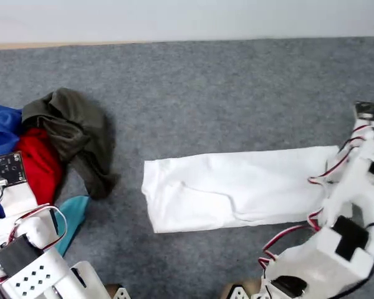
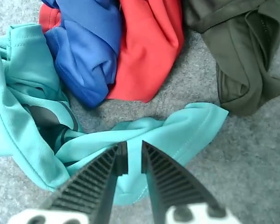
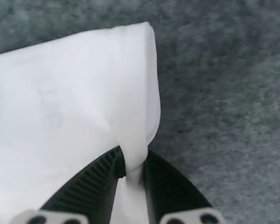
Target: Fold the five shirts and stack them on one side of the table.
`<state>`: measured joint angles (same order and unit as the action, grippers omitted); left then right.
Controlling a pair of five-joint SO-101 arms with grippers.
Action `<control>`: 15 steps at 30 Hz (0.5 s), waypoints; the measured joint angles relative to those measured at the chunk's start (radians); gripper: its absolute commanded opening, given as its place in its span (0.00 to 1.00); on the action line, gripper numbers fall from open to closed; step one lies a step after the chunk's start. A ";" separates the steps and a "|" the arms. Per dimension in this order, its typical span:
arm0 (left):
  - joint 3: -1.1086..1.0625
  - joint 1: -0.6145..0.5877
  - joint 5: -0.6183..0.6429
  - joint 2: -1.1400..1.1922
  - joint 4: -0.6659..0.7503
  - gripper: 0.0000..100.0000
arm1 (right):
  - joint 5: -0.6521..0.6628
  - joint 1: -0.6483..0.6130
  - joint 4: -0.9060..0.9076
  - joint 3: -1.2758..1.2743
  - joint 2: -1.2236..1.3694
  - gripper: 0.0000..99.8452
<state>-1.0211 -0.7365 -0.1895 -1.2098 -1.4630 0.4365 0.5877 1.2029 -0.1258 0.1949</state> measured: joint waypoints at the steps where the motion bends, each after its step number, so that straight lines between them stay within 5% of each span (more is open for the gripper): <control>1: 0.000 0.000 0.000 0.000 0.000 0.06 | 0.000 0.006 0.017 0.028 0.015 0.01; 15: 0.000 0.000 0.000 0.000 0.000 0.06 | 0.068 -0.178 0.284 0.110 -0.063 0.01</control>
<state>-1.0211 -0.7365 -0.1895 -1.2098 -1.4630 0.5040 0.4097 1.4868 -0.0153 0.1320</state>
